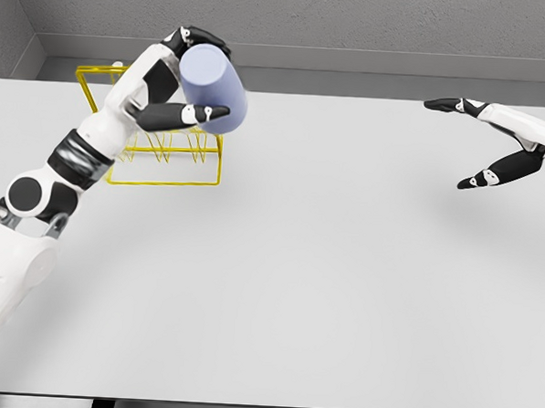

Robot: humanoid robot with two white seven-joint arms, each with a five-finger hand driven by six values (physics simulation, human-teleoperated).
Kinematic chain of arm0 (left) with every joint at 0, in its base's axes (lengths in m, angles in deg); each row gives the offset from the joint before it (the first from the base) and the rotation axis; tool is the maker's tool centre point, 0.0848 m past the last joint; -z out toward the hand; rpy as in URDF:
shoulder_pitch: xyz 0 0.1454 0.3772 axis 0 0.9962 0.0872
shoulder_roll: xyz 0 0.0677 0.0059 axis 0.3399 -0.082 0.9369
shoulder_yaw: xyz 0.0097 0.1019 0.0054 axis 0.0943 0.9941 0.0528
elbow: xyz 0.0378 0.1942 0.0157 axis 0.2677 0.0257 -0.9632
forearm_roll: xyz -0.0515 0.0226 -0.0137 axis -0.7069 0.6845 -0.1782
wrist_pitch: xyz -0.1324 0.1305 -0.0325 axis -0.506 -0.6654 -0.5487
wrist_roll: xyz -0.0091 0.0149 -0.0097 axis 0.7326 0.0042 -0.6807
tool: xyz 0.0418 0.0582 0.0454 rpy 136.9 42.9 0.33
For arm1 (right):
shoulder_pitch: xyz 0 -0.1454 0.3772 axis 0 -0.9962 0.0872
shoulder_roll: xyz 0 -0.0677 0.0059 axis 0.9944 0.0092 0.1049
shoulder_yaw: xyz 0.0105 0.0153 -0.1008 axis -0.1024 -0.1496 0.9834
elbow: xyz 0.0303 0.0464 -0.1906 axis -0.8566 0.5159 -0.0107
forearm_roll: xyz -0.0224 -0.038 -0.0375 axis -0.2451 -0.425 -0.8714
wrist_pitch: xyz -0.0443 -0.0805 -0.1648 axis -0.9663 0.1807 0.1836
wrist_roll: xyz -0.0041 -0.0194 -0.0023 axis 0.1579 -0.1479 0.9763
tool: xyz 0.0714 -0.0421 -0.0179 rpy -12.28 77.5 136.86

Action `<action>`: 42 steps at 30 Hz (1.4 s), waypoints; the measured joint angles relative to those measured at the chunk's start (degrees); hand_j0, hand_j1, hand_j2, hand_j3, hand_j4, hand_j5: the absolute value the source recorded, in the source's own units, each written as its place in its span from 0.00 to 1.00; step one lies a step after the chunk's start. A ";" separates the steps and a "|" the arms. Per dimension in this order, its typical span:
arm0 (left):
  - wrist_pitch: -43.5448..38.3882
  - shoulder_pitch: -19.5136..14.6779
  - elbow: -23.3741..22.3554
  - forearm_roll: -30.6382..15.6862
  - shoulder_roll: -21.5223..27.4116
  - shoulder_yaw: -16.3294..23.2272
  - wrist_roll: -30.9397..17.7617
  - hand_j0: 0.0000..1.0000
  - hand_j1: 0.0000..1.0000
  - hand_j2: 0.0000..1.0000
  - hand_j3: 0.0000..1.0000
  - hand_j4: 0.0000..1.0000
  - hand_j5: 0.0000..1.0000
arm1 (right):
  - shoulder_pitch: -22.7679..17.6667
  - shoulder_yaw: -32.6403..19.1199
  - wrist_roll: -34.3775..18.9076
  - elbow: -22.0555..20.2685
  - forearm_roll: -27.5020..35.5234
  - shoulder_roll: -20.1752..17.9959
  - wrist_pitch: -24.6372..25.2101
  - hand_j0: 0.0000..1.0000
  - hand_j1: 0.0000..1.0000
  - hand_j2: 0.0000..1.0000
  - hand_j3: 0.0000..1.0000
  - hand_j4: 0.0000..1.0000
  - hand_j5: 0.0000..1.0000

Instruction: Place the cup on the cup holder with both arms

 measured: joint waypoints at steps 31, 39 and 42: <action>-1.11 0.35 -3.39 -0.17 3.67 -0.96 -0.09 0.36 0.36 0.36 0.36 0.36 0.36 | 0.00 0.00 0.00 -0.09 -0.03 -0.09 0.00 1.00 1.00 1.00 1.00 1.00 1.00; -2.47 0.70 -3.16 -0.16 3.67 -0.81 -0.38 0.88 0.88 0.88 0.88 0.88 0.88 | 0.09 -0.02 0.00 -0.09 -0.03 -0.09 0.00 1.00 1.00 1.00 1.00 1.00 1.00; -3.11 0.62 -3.04 -0.18 3.74 -0.85 -0.51 0.94 0.94 0.94 0.94 0.94 0.94 | 0.09 -0.05 0.00 -0.09 -0.03 -0.13 0.00 1.00 1.00 1.00 1.00 1.00 1.00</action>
